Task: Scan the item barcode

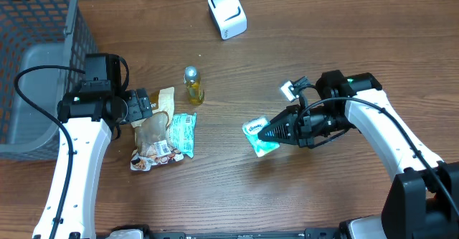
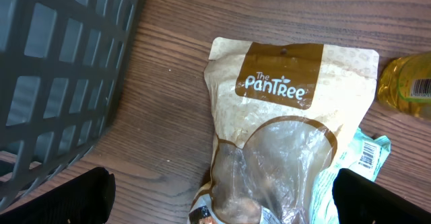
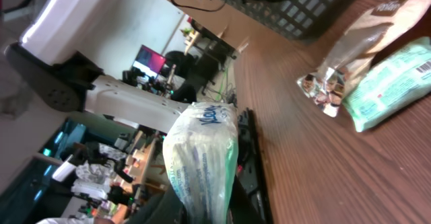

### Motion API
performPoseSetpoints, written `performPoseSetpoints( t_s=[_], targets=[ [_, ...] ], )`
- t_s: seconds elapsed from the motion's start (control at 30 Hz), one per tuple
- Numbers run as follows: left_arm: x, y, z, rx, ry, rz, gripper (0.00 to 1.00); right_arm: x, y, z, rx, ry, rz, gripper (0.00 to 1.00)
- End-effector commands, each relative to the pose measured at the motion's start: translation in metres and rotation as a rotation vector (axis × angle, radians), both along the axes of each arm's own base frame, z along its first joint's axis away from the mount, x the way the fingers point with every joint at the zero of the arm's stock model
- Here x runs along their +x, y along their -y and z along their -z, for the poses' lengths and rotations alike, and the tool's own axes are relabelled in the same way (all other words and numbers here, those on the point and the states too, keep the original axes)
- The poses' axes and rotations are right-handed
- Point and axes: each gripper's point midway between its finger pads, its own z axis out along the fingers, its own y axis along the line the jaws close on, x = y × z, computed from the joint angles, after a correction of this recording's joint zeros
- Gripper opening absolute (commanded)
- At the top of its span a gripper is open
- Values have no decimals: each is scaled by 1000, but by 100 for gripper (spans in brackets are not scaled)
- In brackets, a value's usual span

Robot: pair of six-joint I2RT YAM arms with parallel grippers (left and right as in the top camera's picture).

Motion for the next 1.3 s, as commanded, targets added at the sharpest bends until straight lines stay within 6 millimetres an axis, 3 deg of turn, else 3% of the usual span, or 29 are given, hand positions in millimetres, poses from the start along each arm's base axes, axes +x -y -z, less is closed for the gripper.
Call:
performPoseSetpoints(
  t_s=[0.0, 0.2, 0.8, 1.27],
  targets=[
    [4, 0, -6, 2, 15, 14, 100, 5, 2, 10, -109, -62, 11, 4],
    [4, 0, -6, 2, 15, 14, 99, 19, 4, 32, -233, -85, 47, 4],
    [4, 0, -6, 2, 15, 14, 100, 46, 17, 71, -495, -160, 187, 4],
    [4, 0, -6, 2, 15, 14, 99, 85, 43, 115, -846, -236, 495, 4]
  ],
)
